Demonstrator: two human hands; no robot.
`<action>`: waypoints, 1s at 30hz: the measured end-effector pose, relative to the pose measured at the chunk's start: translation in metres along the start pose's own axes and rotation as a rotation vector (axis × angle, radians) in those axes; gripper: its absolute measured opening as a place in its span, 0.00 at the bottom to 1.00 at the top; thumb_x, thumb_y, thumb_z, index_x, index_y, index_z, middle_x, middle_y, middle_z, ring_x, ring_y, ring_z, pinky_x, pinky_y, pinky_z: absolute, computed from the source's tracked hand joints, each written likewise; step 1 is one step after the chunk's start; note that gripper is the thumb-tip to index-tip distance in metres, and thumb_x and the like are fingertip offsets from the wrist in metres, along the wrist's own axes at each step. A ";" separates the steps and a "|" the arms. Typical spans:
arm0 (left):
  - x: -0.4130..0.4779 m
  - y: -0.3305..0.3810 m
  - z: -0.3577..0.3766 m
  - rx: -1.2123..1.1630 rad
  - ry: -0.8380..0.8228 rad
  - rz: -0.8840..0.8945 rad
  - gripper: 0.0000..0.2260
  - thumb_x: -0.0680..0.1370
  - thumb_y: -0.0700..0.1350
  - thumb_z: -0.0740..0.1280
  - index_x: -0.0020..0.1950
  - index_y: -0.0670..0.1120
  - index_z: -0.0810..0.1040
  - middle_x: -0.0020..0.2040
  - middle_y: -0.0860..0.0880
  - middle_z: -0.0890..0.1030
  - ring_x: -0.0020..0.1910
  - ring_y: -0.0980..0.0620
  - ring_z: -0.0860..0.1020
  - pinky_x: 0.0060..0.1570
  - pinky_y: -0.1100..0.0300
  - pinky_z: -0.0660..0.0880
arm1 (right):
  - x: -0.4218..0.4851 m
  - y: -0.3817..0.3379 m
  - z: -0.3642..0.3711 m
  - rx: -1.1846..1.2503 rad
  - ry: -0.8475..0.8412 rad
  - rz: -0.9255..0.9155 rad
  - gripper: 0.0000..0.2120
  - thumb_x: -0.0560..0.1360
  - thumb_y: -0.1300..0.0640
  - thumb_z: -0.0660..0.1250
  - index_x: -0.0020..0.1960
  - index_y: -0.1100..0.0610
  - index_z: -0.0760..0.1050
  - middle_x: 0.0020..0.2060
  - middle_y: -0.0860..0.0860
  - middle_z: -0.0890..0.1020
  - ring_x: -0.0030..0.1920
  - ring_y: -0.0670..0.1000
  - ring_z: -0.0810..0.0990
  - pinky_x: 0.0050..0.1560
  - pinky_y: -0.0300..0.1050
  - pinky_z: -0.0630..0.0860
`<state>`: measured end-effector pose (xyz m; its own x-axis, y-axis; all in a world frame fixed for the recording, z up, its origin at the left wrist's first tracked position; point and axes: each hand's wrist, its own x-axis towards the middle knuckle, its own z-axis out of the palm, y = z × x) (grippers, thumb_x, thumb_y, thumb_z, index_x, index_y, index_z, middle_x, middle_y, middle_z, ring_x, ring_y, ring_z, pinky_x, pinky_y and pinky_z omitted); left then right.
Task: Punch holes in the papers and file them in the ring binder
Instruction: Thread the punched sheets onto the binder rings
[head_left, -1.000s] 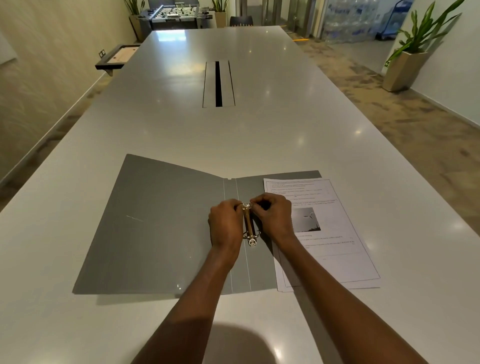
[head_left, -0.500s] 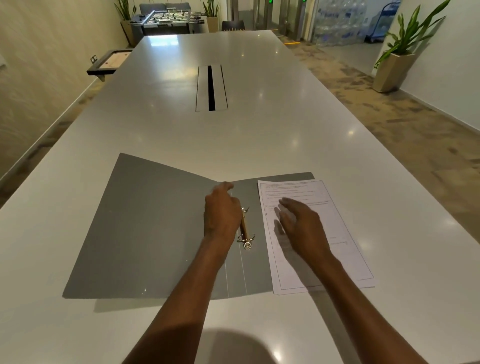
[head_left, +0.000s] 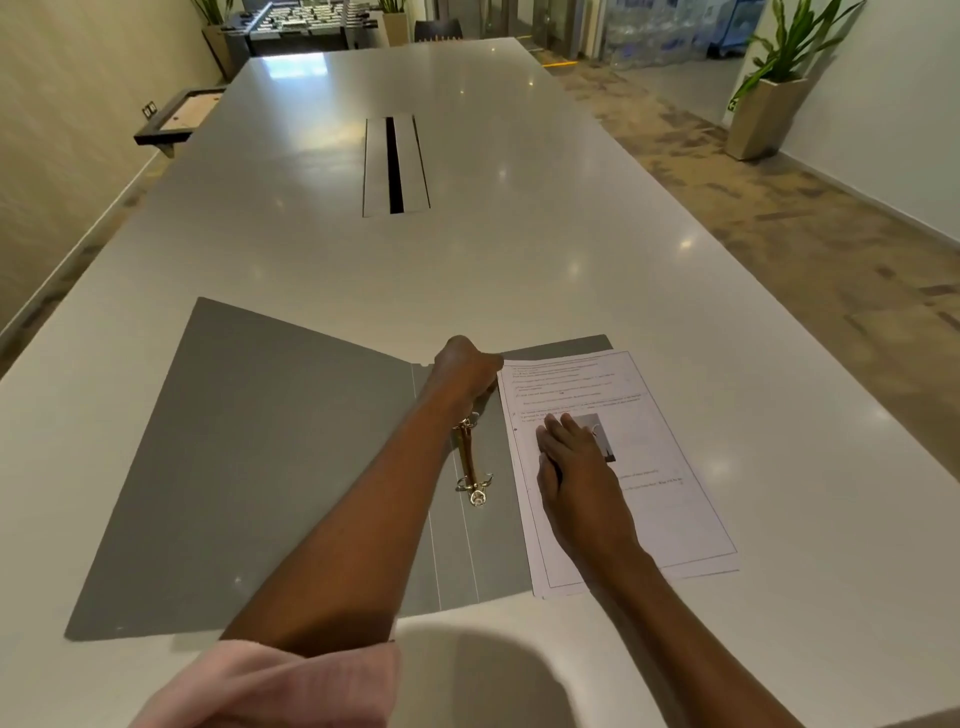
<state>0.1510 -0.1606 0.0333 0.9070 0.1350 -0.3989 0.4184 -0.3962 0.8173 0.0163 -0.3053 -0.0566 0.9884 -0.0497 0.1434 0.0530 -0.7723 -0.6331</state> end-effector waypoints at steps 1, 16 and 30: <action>0.000 0.003 0.000 -0.030 -0.018 -0.023 0.07 0.79 0.40 0.71 0.47 0.36 0.79 0.45 0.39 0.86 0.40 0.42 0.85 0.38 0.53 0.78 | 0.000 0.001 0.001 0.001 0.005 -0.005 0.20 0.85 0.58 0.63 0.76 0.56 0.73 0.78 0.52 0.72 0.80 0.52 0.66 0.80 0.46 0.55; 0.008 -0.002 0.000 0.069 -0.242 -0.113 0.04 0.81 0.34 0.70 0.54 0.34 0.80 0.42 0.40 0.85 0.38 0.46 0.84 0.55 0.49 0.85 | 0.003 0.001 -0.002 0.036 -0.019 0.031 0.21 0.84 0.61 0.63 0.76 0.57 0.73 0.78 0.52 0.72 0.80 0.52 0.65 0.77 0.38 0.47; 0.007 -0.011 -0.007 0.048 -0.307 -0.053 0.12 0.77 0.34 0.74 0.58 0.28 0.82 0.50 0.35 0.88 0.42 0.44 0.88 0.53 0.49 0.86 | -0.007 -0.011 0.001 0.054 -0.020 0.055 0.22 0.84 0.62 0.62 0.77 0.58 0.70 0.79 0.54 0.70 0.82 0.55 0.62 0.82 0.58 0.59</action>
<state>0.1532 -0.1488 0.0246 0.8241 -0.1213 -0.5533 0.4552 -0.4393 0.7745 0.0089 -0.2958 -0.0507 0.9927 -0.0778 0.0925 0.0059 -0.7332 -0.6800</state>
